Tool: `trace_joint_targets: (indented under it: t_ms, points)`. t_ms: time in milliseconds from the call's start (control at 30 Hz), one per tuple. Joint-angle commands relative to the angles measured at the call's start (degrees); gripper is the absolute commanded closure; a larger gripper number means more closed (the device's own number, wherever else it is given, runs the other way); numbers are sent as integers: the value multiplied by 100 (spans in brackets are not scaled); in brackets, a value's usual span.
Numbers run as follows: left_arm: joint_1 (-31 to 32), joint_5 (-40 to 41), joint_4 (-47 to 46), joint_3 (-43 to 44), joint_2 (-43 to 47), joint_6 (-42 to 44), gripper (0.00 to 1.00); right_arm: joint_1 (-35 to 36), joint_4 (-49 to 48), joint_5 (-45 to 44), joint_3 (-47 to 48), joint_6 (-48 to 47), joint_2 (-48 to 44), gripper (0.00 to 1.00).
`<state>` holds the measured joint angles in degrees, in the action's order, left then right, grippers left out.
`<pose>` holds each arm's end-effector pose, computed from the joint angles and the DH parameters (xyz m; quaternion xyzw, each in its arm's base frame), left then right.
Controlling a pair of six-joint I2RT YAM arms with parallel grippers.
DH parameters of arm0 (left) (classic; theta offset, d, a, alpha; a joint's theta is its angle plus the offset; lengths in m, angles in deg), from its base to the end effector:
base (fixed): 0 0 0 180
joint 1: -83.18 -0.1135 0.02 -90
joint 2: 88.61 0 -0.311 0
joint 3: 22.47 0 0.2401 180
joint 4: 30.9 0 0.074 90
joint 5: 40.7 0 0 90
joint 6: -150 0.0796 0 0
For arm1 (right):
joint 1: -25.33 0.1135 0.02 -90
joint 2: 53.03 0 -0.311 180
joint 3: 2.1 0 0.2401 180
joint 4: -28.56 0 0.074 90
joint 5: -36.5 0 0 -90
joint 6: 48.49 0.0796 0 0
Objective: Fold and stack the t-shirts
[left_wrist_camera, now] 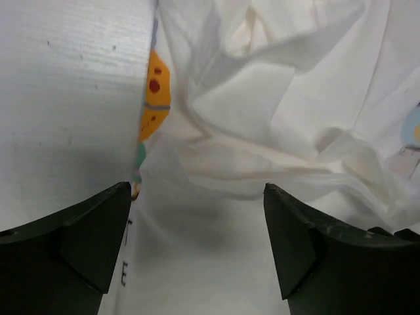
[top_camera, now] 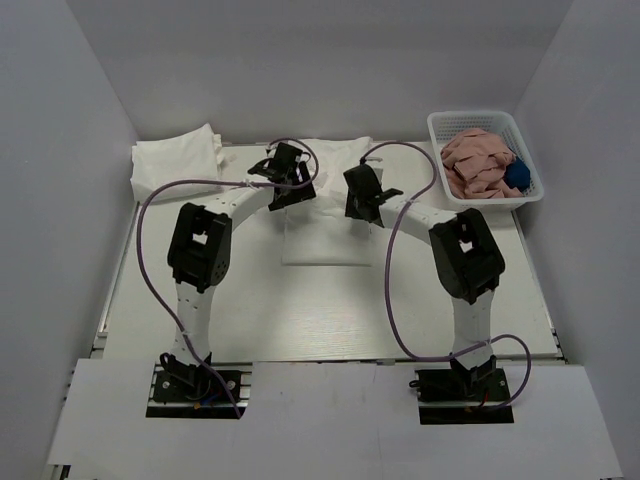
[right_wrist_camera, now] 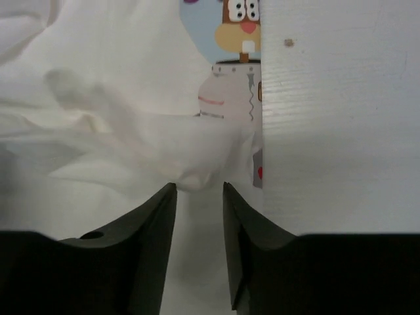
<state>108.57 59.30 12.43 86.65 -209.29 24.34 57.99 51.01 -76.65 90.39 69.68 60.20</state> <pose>0.4590 -0.2026 0.2082 -0.1112 0.9436 -0.0810 0.3010 0.4164 0.2297 0.2135 0.0444 0.9015 0.0382 0.4288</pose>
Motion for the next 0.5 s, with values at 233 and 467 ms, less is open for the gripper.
trace_joint_targets:
  t_ms: [233,467]
  points:
    - [-421,-7,911,1813,-212,595,0,-296,599,-112,1349,-214,54,10]
    - [-298,-920,-187,-1812,1913,359,0,-313,125,968,-1103,198,-1661,10]
